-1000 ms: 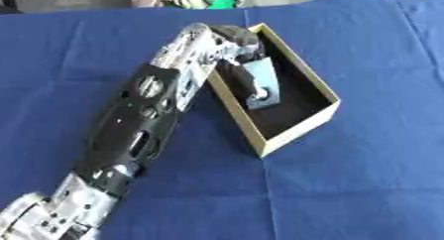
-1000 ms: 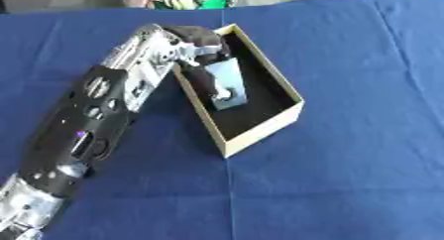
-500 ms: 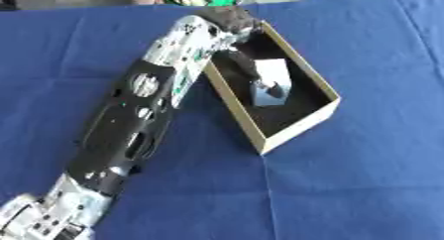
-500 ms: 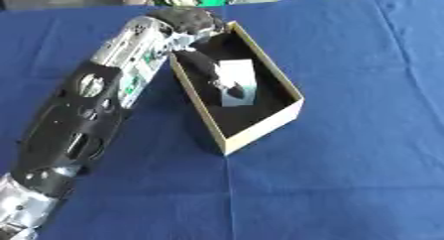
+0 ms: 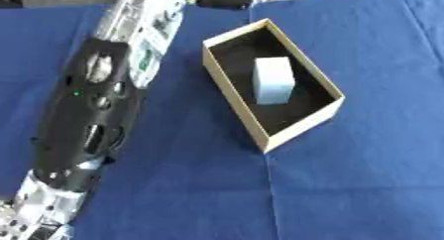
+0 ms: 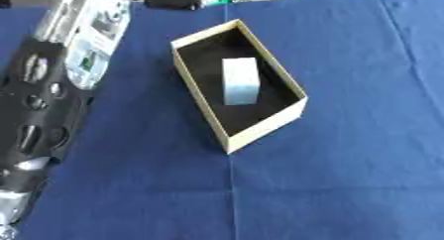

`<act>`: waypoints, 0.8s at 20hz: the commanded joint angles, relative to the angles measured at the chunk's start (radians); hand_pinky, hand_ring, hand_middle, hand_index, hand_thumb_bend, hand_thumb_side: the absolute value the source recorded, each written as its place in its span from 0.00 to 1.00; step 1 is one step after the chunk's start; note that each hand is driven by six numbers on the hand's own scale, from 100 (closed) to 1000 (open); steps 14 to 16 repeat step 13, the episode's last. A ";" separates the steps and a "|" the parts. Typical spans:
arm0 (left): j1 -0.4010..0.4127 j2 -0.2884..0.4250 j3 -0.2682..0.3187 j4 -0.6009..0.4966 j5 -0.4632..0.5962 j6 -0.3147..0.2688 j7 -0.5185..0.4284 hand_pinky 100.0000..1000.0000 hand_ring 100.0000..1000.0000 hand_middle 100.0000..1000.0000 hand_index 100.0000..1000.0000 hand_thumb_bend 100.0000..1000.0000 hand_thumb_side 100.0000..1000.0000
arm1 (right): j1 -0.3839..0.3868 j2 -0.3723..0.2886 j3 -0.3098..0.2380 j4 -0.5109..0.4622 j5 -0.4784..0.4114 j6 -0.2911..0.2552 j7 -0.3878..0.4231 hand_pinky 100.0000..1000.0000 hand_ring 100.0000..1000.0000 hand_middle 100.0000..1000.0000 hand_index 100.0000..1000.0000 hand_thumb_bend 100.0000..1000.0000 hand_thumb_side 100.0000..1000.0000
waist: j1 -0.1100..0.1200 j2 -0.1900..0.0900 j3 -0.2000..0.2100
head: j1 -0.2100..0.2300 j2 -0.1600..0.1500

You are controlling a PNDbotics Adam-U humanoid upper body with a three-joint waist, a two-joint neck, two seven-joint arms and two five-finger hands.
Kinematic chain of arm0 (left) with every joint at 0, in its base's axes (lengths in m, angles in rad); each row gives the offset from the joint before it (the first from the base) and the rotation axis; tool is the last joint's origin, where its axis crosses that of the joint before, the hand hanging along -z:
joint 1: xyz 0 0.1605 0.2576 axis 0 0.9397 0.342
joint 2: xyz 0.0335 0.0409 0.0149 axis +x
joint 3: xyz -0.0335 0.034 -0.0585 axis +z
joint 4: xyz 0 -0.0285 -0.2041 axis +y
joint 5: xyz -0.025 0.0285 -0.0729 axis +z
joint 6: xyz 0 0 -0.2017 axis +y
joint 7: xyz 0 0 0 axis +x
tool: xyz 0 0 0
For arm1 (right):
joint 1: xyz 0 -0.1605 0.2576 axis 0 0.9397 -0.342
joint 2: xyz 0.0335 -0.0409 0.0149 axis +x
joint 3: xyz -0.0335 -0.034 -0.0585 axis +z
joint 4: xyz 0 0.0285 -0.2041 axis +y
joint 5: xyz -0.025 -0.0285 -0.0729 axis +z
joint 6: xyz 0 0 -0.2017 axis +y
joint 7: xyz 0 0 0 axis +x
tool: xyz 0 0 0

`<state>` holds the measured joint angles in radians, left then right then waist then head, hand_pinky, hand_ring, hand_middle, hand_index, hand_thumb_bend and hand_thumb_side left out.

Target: Pick up objects on the table and place them in the box.

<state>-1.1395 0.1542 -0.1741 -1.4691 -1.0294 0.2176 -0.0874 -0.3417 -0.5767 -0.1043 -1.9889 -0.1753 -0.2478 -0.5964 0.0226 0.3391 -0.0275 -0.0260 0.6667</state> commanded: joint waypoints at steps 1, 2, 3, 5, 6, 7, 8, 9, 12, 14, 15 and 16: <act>0.020 0.073 0.032 -0.125 0.191 0.024 0.095 0.63 0.64 0.61 0.77 0.13 0.76 | -0.002 -0.035 -0.018 -0.011 0.011 -0.005 -0.009 0.67 0.82 0.60 0.80 0.00 0.98 | -0.003 -0.009 0.006 | -0.009 0.006; 0.041 0.096 0.045 -0.163 0.250 0.030 0.123 0.63 0.64 0.61 0.77 0.12 0.75 | 0.001 -0.037 -0.020 -0.011 0.012 -0.006 -0.012 0.67 0.82 0.60 0.80 0.00 0.98 | -0.004 -0.009 0.011 | -0.011 0.006; 0.062 0.116 0.060 -0.204 0.303 0.036 0.156 0.63 0.62 0.59 0.75 0.10 0.73 | 0.004 -0.039 -0.023 -0.011 0.014 -0.008 -0.015 0.67 0.82 0.60 0.80 0.00 0.98 | -0.005 -0.009 0.017 | -0.015 0.008; 0.100 0.144 0.083 -0.278 0.396 0.050 0.219 0.63 0.62 0.59 0.75 0.09 0.73 | 0.010 -0.043 -0.026 -0.011 0.018 -0.011 -0.020 0.67 0.82 0.60 0.80 0.00 0.98 | -0.006 -0.010 0.024 | -0.020 0.010; 0.121 0.159 0.098 -0.316 0.434 0.055 0.254 0.63 0.61 0.59 0.74 0.08 0.71 | 0.011 -0.044 -0.028 -0.011 0.019 -0.012 -0.022 0.66 0.82 0.60 0.80 0.00 0.98 | -0.006 -0.010 0.029 | -0.021 0.011; 0.147 0.177 0.114 -0.360 0.474 0.058 0.294 0.63 0.61 0.58 0.74 0.09 0.71 | 0.012 -0.046 -0.029 -0.011 0.021 -0.014 -0.025 0.66 0.82 0.60 0.80 0.00 0.98 | -0.006 -0.010 0.034 | -0.021 0.011; 0.179 0.194 0.131 -0.409 0.519 0.058 0.338 0.63 0.61 0.58 0.74 0.09 0.71 | 0.015 -0.048 -0.032 -0.011 0.022 -0.015 -0.028 0.66 0.82 0.60 0.80 0.00 0.98 | -0.006 -0.010 0.040 | -0.023 0.011; 0.209 0.210 0.145 -0.455 0.566 0.057 0.382 0.63 0.61 0.58 0.74 0.10 0.71 | 0.017 -0.050 -0.034 -0.011 0.023 -0.016 -0.031 0.66 0.82 0.60 0.80 0.00 0.98 | -0.006 -0.010 0.044 | -0.024 0.011; 0.283 0.247 0.180 -0.522 0.685 0.013 0.509 0.64 0.62 0.59 0.74 0.11 0.71 | 0.021 -0.055 -0.038 -0.011 0.026 -0.021 -0.038 0.67 0.82 0.60 0.80 0.00 0.98 | -0.008 -0.009 0.053 | -0.025 0.006; 0.312 0.259 0.191 -0.526 0.718 -0.018 0.551 0.65 0.62 0.59 0.74 0.12 0.71 | 0.023 -0.058 -0.040 -0.011 0.029 -0.023 -0.040 0.67 0.82 0.60 0.80 0.00 0.98 | -0.008 -0.008 0.055 | -0.027 0.003; 0.312 0.259 0.191 -0.526 0.718 -0.018 0.551 0.65 0.62 0.59 0.74 0.12 0.71 | 0.023 -0.058 -0.040 -0.011 0.029 -0.023 -0.040 0.67 0.82 0.60 0.80 0.00 0.98 | -0.008 -0.008 0.055 | -0.027 0.003; 0.312 0.259 0.191 -0.526 0.718 -0.018 0.551 0.65 0.62 0.59 0.74 0.12 0.71 | 0.023 -0.058 -0.040 -0.011 0.029 -0.023 -0.040 0.67 0.82 0.60 0.80 0.00 0.98 | -0.008 -0.008 0.055 | -0.027 0.003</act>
